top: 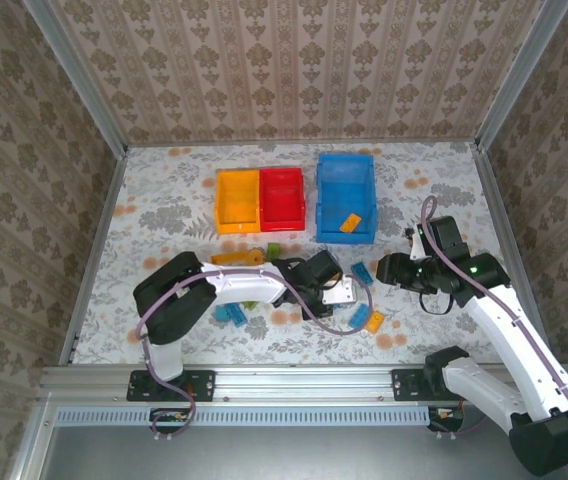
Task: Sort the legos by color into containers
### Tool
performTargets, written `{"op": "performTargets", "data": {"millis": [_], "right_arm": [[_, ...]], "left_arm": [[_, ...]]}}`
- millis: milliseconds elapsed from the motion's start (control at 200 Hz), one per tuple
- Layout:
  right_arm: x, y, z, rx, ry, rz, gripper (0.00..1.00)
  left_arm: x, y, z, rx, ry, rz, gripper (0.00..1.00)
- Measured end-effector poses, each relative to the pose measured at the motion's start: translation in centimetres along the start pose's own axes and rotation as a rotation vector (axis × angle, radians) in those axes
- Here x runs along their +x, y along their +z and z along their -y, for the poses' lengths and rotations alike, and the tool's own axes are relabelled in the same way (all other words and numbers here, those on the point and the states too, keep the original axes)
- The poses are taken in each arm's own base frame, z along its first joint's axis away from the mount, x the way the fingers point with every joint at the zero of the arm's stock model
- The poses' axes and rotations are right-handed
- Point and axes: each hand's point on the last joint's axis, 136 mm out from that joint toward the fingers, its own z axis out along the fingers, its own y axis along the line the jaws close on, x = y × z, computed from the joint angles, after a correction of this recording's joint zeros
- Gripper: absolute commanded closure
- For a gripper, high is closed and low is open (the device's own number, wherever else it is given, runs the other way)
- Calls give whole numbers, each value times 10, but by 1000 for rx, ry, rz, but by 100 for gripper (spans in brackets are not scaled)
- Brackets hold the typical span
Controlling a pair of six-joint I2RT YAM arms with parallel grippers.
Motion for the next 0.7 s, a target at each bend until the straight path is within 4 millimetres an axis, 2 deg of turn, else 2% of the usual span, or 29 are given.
{"op": "performTargets", "data": {"millis": [65,130,195,250,310,360,415,475,550,605,700], "right_arm": [[0,1,-2,-8,-16,-7,46],[1,1,-8,-21,-52,-15,46],[1,3,-23,-55,-116,-24,46],[1,7,-43,-96,-180,-31,46],[-2,13,-64,-141,-237,-28,46],[-4,19,-79,-174,-276,-20,46],[-7,26,-95,-206,-309,-9,46],[-13,32,-113,-235,-339,4,47],[-25,39,-134,-260,-365,19,48],[-36,45,-148,-272,-378,34,48],[-52,55,-162,-271,-385,51,48]], "left_arm": [[5,-11,-8,-34,-63,5,77],[9,-32,-22,-82,-155,26,77],[13,-61,-48,-152,-275,61,77],[20,-90,-78,-226,-399,104,77],[35,-121,-111,-312,-541,140,77],[58,-143,-137,-382,-680,144,78],[84,-158,-160,-441,-817,128,77],[111,-165,-177,-479,-944,95,77],[133,-166,-192,-492,-1062,47,78],[140,-163,-204,-489,-1126,16,78],[148,-156,-238,-488,-1225,-17,78]]}}
